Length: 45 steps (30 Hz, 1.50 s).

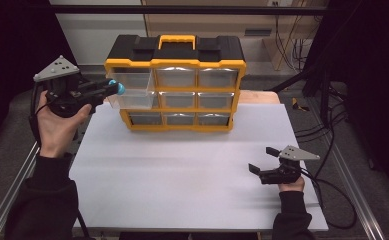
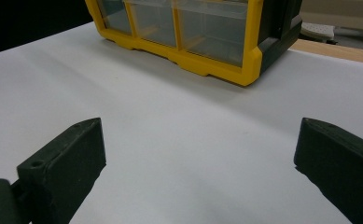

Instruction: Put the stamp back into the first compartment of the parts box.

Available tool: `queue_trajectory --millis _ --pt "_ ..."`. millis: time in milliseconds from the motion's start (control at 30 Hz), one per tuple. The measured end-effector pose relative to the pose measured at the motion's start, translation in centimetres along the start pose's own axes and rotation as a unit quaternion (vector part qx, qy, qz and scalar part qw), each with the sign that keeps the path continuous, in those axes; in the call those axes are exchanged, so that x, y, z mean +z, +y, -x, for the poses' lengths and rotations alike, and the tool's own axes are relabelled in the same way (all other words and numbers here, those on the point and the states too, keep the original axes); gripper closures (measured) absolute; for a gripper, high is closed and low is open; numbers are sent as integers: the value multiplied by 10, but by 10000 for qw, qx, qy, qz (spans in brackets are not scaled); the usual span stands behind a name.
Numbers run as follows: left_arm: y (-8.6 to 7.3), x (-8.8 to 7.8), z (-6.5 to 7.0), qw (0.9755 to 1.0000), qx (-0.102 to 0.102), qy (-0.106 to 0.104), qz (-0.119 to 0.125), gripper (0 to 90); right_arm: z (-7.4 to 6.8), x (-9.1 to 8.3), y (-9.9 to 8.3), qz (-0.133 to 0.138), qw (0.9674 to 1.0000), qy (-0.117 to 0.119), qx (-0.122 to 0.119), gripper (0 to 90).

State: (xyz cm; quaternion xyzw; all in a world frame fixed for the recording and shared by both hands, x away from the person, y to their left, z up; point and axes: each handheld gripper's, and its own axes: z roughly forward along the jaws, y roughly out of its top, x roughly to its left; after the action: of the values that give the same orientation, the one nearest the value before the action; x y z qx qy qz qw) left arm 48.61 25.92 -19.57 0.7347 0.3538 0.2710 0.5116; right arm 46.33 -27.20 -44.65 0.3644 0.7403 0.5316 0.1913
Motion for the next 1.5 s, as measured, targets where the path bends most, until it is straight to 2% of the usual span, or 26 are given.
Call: queue_trajectory --millis 33,400,833,1500 --pt "1 0 -1 10000 20 63 -15 725 0 0 0 1 10000 -8 4 25" --pt "7 13 -9 9998 -57 199 -43 724 0 -1 0 -6 10000 0 11 25" --pt "6 27 -21 9991 -149 360 -136 724 0 -1 0 11 10000 9 9 25" --pt "1 47 -27 9983 -174 449 -314 724 0 -1 0 24 10000 10 -2 25"
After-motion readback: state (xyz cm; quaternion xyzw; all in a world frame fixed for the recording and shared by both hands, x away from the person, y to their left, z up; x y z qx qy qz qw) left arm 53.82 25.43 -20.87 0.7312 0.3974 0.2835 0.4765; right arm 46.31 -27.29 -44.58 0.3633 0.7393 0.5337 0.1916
